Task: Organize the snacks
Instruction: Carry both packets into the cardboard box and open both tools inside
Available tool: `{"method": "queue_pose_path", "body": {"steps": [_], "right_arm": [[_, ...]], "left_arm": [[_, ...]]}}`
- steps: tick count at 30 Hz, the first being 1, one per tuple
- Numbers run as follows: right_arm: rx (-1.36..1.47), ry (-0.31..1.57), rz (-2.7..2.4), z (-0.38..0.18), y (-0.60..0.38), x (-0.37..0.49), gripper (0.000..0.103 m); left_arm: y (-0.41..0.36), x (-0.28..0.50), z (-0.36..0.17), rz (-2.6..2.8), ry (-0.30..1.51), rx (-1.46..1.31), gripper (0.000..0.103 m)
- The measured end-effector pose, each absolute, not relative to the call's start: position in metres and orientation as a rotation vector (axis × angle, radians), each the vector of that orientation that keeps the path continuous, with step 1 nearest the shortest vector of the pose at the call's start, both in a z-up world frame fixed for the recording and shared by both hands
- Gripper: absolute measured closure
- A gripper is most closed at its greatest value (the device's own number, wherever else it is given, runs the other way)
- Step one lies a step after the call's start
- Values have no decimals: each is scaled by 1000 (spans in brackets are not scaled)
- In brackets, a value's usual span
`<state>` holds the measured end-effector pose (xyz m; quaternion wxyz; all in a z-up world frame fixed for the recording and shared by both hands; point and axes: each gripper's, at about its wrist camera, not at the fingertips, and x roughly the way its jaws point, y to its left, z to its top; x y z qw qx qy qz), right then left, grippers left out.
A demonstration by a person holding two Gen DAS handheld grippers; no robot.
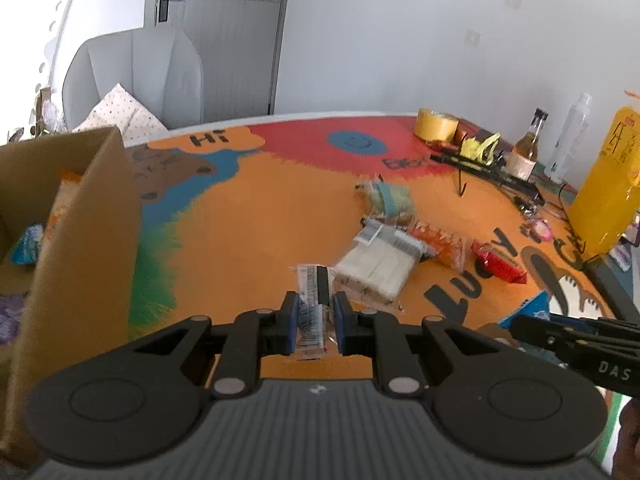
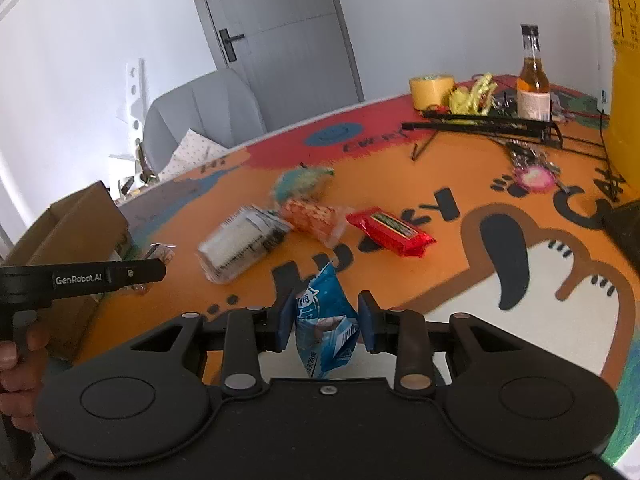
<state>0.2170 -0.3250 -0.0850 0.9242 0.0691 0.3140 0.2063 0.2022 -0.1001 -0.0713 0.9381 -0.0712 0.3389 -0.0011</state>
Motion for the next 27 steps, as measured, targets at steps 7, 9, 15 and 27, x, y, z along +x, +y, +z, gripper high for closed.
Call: {"method": "queue_pose_path", "body": {"steps": [7,9,15,27], "right_arm": [[144,615,472,-67,-312,215,71],[149,602,493,-60,-307,215,71],[140,570,524,-44,-289,217,71],[129,508,656,-22,-242,222,71]], "left_arm": [[-94,189,-48,2,637,-157,86],[-91,187,-41,4,621,-160,86],[-78,177,-22,24,577,-169,86],[-34,145,10,129,505,-183,86]]}}
